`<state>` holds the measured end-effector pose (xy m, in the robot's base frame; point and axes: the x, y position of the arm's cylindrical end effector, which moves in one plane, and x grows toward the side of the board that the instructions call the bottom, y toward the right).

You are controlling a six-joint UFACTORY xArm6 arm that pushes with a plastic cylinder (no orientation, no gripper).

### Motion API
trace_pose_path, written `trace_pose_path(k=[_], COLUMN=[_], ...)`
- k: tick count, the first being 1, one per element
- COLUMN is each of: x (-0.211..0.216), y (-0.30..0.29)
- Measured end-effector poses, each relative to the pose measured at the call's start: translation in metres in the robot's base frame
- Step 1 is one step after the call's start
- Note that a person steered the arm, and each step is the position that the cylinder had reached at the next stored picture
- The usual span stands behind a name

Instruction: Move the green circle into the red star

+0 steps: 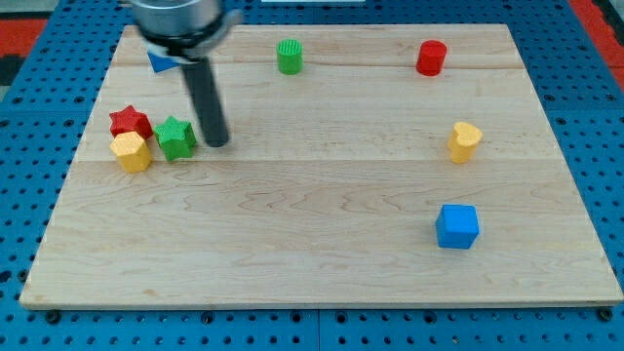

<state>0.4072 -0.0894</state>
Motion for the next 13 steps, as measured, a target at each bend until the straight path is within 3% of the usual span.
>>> trace_pose_path(k=[1, 2, 3, 4, 5, 6, 7, 8, 9, 10, 12, 13], x=[-0.063, -0.101, -0.176, -0.178, -0.141, -0.098, -0.144, -0.110, -0.094, -0.133, -0.102, -0.108], y=[0.053, 0.155, 0.158, 0.083, -0.006, -0.051, 0.001, 0.080, 0.008, 0.021, -0.086, -0.082])
